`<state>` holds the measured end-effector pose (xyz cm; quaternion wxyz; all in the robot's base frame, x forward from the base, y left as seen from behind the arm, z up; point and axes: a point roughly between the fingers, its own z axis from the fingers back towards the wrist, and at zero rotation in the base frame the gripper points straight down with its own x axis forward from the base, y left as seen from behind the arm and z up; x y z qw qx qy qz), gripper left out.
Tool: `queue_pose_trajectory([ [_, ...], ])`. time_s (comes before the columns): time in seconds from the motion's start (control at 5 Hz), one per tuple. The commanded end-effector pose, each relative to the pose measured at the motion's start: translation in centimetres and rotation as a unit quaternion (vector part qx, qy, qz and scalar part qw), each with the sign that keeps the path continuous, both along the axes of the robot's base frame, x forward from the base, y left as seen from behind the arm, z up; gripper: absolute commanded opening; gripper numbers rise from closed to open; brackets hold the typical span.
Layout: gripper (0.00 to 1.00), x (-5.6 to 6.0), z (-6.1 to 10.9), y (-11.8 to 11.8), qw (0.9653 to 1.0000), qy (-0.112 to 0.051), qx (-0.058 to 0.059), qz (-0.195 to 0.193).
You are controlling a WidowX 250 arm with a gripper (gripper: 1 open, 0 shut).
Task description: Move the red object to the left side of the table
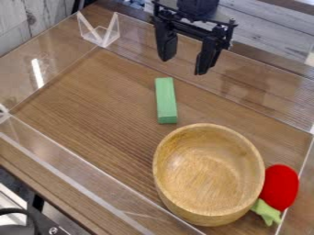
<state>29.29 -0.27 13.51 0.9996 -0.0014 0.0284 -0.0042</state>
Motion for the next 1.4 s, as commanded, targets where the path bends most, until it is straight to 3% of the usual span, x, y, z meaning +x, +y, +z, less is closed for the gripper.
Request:
queue_pose_trajectory([
  [0.0,1.0,-0.6,-1.4,-0.3,0.9998,0.015,-0.003,-0.011],
  [0.2,1.0,-0.6,-2.4,-4.0,0.9999,0.012,-0.01,-0.005],
  [0.4,0.0,-0.5,-2.8,-8.8,0.9997,0.006,-0.022,-0.004],
  [0.6,1.0,-0.4,-3.3,-12.3,0.9984,-0.002,-0.034,0.044],
  [0.8,1.0,-1.0,-3.9,-14.5,0.9954,-0.01,-0.041,0.086],
  [1.2,1.0,-2.2,-3.5,-14.8,0.992,-0.039,-0.051,0.109],
])
